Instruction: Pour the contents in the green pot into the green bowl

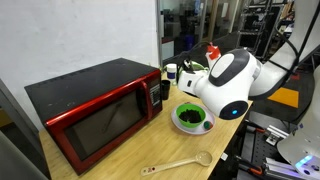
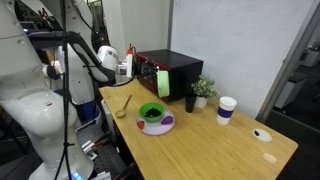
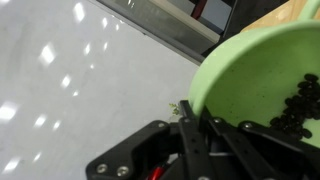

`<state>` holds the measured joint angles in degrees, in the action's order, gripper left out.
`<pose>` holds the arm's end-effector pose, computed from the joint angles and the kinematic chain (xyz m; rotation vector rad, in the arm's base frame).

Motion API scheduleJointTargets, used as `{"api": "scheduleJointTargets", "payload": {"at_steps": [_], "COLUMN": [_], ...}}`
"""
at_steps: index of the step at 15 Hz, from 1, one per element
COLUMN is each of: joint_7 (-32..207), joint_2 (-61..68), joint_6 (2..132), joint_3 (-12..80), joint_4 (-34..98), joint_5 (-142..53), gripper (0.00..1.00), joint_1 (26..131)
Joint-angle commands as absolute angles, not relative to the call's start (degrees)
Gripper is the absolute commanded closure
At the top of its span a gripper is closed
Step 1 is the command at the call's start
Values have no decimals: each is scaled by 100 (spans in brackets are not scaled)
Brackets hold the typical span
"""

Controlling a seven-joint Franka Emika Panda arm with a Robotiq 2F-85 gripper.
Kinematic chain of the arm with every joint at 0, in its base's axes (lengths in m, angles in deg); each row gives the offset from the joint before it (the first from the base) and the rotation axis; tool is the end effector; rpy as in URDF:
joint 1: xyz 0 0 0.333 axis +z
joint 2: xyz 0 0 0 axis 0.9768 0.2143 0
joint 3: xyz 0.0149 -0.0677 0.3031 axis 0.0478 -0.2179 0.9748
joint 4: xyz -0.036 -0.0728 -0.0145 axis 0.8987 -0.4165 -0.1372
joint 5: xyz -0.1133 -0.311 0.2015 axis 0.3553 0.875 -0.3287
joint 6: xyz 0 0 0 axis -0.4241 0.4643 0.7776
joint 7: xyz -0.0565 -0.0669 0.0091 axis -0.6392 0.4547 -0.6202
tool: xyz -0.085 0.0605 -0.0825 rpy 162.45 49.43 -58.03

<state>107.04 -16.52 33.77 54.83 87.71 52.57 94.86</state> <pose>0.4191 0.1494 0.3078 1.2469 1.0488 0.2311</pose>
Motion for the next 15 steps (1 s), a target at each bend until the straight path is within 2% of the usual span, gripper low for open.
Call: {"api": "scheduleJointTargets", "payload": {"at_steps": [1,15], "joint_7": [10725,10750], "joint_2": [-1433,-886], "joint_6": [2822,1586], "joint_3": [5698,5993], "joint_4": [8770,8965], "joint_5": [5348,5480], "gripper": [98,98], "joint_1": [9691,10003]}}
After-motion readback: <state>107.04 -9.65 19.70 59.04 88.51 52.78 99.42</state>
